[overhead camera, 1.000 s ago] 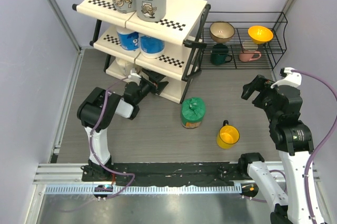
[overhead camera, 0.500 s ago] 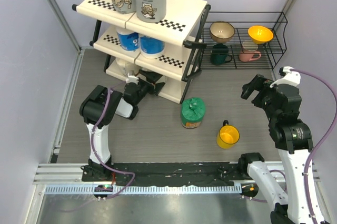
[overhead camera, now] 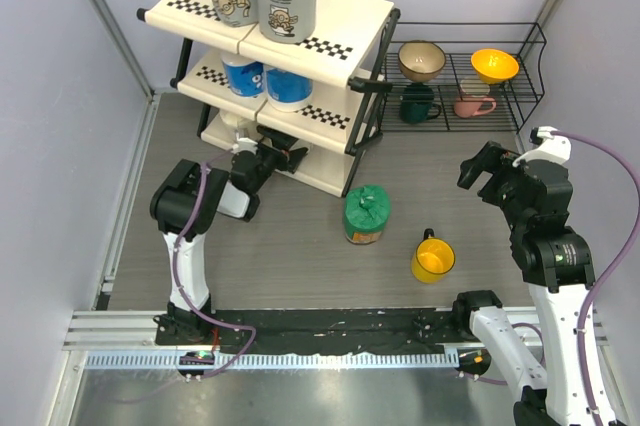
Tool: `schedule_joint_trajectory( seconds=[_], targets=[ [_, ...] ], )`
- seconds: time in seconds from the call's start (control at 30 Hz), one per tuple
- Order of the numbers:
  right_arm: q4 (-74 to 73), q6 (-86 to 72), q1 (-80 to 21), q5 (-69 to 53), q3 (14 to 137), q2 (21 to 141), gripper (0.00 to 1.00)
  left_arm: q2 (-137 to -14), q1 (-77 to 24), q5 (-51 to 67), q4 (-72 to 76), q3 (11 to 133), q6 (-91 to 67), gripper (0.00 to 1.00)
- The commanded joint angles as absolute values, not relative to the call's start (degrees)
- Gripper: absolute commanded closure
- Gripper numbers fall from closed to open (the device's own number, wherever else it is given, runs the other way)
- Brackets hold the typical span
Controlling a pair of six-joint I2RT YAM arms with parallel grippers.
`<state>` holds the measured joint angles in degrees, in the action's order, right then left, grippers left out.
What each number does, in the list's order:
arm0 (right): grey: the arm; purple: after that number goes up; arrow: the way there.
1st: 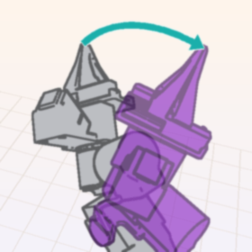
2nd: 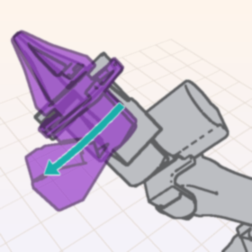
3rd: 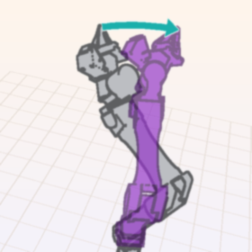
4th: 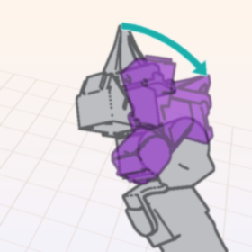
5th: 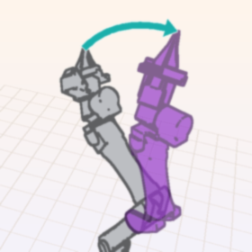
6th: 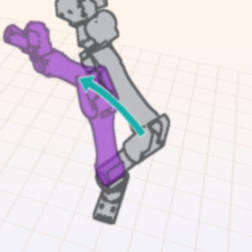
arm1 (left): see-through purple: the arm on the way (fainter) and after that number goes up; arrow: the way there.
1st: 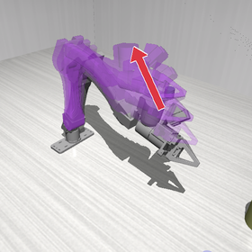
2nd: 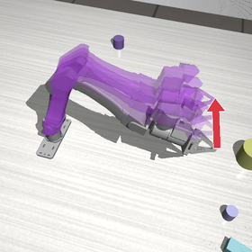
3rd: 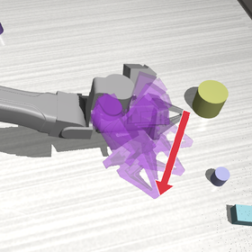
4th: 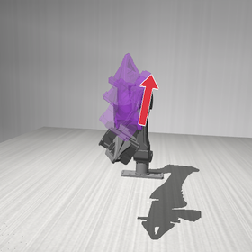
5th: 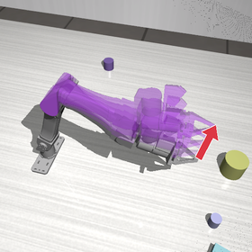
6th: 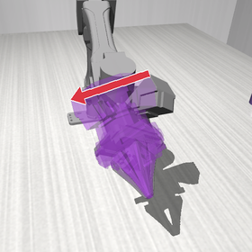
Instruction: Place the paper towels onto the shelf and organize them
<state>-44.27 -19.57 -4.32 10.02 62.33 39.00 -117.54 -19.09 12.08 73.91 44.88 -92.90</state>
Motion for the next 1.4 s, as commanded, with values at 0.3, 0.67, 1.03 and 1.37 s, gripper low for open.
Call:
schedule_joint_trajectory(
  seconds=[0.3, 0.67, 1.03, 1.37],
  targets=[
    [-42.8, -18.9, -4.31, 10.46, 62.32, 38.94, 0.05, -117.25, -18.02, 13.88, 82.79, 45.18, -93.34, 0.05],
    [-42.1, -20.04, -4.31, 9.67, 60.38, 38.85, 0.05, -105.3, -18.28, 15.47, 87.62, 29.54, -91.41, 0.05],
    [-41.75, -19.95, -4.31, 9.58, 60.21, 38.94, 0.05, -91.69, -3.03, 19.6, 88.16, 20.22, -96.85, 0.05],
    [-40.87, -20.3, -4.39, 8.79, 59.85, 39.64, 0.05, -83.93, 12.03, 20.92, 72.27, 23.97, -95.19, 0.04]
  ],
)
